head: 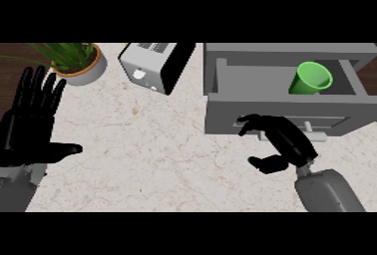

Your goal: Pick up the cup, place it into the drawer and close the drawer

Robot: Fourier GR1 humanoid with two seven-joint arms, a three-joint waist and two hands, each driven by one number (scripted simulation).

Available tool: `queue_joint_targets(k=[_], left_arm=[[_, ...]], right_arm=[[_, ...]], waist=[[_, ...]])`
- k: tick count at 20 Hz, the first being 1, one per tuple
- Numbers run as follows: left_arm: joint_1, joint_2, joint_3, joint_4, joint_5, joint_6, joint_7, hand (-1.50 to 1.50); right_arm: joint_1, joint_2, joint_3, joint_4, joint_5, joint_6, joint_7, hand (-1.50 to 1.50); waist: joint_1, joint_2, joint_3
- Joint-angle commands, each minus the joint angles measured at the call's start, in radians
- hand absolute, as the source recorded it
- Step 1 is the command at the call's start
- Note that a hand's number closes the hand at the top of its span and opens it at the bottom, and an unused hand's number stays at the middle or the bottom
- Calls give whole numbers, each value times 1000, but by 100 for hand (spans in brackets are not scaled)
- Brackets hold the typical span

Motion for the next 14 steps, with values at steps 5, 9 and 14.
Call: queue_joint_targets(k=[5,9,14], left_arm=[[82,-49,47,-51,-48,-37,7,-150],[104,-8,132,28,-13,-172,-9,-150],[112,-53,115,40,-60,-197,-29,-150]], right_arm=[[-222,60,-49,424,90,-83,-96,-150],[-303,104,-79,624,103,-151,-153,-150],[-488,75,-189,884,55,-153,-275,-150]], waist=[[-3,0,0],[0,2,0],[10,7,1]])
